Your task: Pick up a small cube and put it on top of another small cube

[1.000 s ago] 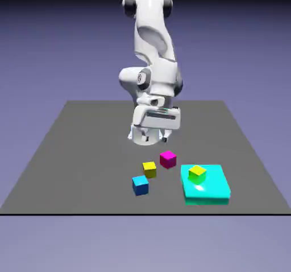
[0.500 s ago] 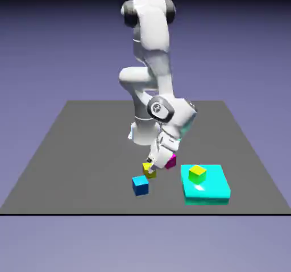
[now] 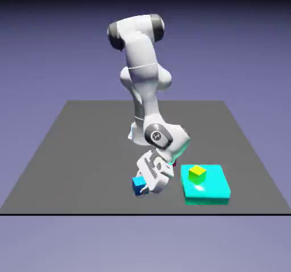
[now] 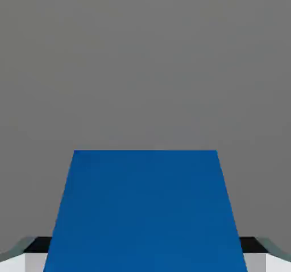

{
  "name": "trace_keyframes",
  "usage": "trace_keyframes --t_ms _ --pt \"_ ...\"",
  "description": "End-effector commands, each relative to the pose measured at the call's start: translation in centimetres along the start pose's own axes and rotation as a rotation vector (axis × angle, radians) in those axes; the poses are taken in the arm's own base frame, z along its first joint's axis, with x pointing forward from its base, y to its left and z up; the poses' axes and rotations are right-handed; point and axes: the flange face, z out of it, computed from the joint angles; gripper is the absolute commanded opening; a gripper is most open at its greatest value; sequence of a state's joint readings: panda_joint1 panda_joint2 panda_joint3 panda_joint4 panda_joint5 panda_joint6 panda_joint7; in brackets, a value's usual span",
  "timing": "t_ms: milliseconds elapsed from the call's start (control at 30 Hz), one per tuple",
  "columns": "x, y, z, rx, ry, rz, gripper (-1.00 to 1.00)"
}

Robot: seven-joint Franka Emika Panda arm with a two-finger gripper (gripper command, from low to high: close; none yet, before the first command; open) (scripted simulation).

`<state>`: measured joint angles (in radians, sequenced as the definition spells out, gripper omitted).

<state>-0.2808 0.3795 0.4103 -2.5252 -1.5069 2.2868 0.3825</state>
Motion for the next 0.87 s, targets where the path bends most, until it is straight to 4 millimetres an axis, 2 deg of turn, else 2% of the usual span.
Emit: trace_keyframes --t_ms 0,133,233,333,433,533,567,667,700,733,767,833 --pt "-0.1 0.2 -0.9 -0.002 -0.001 -0.001 -1.00" --pt "-0.4 0.9 -5.1 -0.005 0.008 0.008 -1.00" --pt "3.1 2.7 -9.8 -0.040 -0.004 0.022 -1.00" --pt "6.2 3.4 -15.3 -0.050 -0.006 0.028 -1.00" --pt "8.7 2.9 -21.4 -0.037 0.003 0.020 -1.00" --pt "10.4 1.5 -27.4 -0.007 0.017 -0.004 -1.00" --pt "10.4 1.5 -27.4 -0.007 0.017 -0.004 -1.00" --pt "11.3 0.8 -21.9 -0.009 0.015 -0.003 -1.00" --pt "11.5 0.6 -20.9 -0.007 0.017 -0.003 -1.00" --pt "11.5 0.6 -20.9 -0.007 0.017 -0.003 1.00" --pt "11.5 0.6 -20.9 -0.007 0.017 -0.003 1.00" --pt "11.0 1.2 -24.4 -0.010 0.013 -0.002 1.00"
